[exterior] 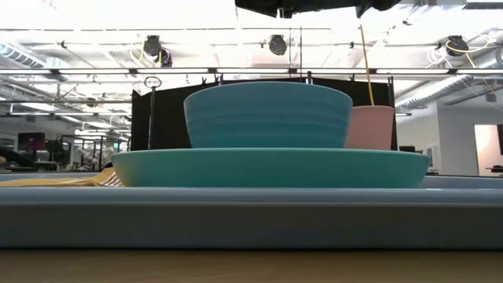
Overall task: Set up tray
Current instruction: Put the orange spoon on top of the yellow napkin in the blue serving tray
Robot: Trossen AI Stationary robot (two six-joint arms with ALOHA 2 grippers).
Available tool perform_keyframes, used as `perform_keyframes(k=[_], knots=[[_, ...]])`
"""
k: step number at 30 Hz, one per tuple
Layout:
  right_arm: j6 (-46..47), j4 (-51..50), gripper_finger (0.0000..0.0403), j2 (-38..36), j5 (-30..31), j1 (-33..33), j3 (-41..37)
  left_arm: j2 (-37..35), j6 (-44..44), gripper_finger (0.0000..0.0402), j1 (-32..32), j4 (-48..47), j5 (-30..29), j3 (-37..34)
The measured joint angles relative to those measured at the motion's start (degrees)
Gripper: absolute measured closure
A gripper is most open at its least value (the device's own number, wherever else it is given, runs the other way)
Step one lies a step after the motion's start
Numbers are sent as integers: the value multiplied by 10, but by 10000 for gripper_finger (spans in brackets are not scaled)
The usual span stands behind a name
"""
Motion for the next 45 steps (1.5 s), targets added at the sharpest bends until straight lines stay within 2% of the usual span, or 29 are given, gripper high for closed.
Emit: perform_keyframes(k=[36,45], knots=[[-1,-1,312,0,0,0,0,66,25,314,0,33,17,0],[0,0,312,0,0,0,0,68,6,314,0,36,18,0]])
